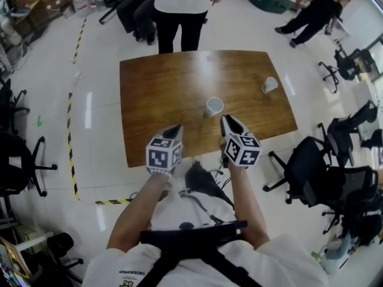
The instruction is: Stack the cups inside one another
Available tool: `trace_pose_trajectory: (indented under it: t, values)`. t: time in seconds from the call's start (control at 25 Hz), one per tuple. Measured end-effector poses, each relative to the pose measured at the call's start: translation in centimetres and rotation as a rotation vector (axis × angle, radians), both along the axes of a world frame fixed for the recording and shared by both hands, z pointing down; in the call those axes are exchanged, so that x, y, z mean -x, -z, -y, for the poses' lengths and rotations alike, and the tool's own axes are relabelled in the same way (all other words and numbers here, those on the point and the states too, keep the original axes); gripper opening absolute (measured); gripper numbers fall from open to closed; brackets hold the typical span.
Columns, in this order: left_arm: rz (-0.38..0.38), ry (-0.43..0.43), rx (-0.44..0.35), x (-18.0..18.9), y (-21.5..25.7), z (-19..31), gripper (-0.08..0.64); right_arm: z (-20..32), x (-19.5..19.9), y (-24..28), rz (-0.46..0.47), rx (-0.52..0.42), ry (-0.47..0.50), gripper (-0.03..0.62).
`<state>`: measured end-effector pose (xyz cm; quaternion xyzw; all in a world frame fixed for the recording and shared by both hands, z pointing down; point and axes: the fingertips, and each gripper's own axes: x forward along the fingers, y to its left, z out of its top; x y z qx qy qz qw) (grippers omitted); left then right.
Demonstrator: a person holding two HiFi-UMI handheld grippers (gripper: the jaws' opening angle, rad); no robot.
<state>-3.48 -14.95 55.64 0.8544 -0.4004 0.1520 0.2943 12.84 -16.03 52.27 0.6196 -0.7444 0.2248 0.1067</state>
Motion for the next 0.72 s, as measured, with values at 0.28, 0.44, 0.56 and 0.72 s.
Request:
trace_pose_trajectory:
  t: [0.28,0.44,0.56,0.72]
  values:
    - [-0.007,-0.052,-0.014,0.0,0.9,-1.2,0.000,-1.9,1.1,0.6,0.014,-0.007,-0.032,0.089]
    - [-0.013,-0.090,-0.028,-0.7,1.2,-2.0,0.000,-3.4,0.8,0.5,0.004,0.005,-0.047,0.090]
    - [-0.015,-0.120,-0.033,-1.8,1.4,-2.5,0.000,-4.1,-0.6,0.6,0.005,-0.002,-0.072,0.091]
    - [-0.038,-0.145,-0.035,-4.4,2.2,-2.8,0.000,-4.1,-3.0,0.9,0.018,-0.022,-0.095,0.092]
